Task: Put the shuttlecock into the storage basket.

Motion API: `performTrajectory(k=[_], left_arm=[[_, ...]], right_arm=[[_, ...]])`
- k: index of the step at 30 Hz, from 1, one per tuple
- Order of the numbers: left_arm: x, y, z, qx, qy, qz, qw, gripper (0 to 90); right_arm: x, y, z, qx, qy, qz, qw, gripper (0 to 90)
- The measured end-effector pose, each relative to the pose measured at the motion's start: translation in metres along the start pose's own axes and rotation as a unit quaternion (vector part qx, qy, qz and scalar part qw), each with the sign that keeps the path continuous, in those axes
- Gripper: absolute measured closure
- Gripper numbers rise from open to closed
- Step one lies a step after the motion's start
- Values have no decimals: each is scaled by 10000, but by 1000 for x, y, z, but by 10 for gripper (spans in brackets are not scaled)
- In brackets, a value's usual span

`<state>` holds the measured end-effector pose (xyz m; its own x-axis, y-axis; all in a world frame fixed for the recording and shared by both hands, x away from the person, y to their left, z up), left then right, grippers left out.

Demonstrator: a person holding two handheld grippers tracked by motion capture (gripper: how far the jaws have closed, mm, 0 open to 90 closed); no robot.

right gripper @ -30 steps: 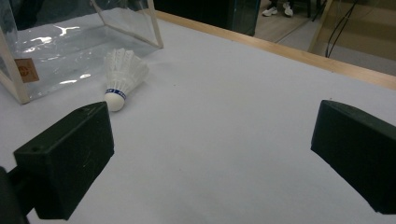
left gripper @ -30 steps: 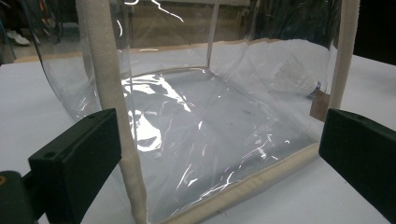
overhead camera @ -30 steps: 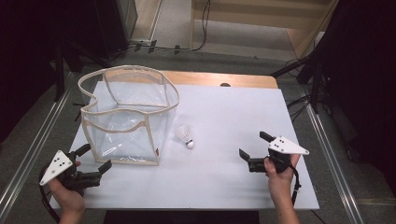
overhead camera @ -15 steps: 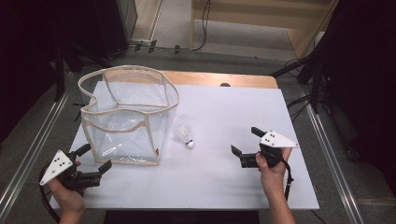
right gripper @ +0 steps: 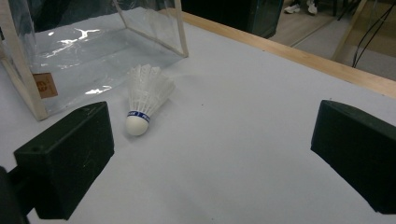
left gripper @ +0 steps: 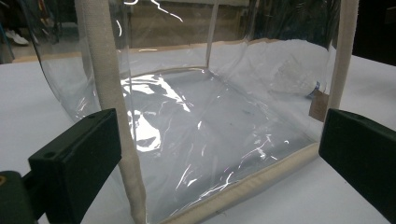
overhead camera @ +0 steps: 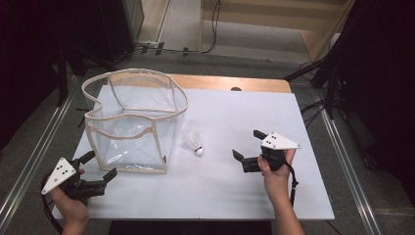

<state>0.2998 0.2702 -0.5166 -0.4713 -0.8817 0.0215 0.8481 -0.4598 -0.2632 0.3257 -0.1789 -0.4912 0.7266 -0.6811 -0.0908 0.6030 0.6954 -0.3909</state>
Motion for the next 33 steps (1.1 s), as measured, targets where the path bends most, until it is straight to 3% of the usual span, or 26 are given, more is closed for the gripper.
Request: performTrajectory(k=[33], left_arm=[[0, 0, 0, 0, -40, -50, 10000, 0]], right_arm=[[-26, 58, 20, -306, -77, 481, 9983, 0]])
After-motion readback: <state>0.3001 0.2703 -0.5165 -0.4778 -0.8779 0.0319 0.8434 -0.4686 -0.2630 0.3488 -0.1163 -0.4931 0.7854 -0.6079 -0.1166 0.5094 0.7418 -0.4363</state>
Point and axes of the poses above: each handheld gripper's, and its own axes: y roughly forward along the jaws, z roughly out of its top, x roughly to its right, the point moved 8 cm from there along y, roughly forward along the jaws, and after that the axes turned 10 degrees about z, right-handed, at the moved point
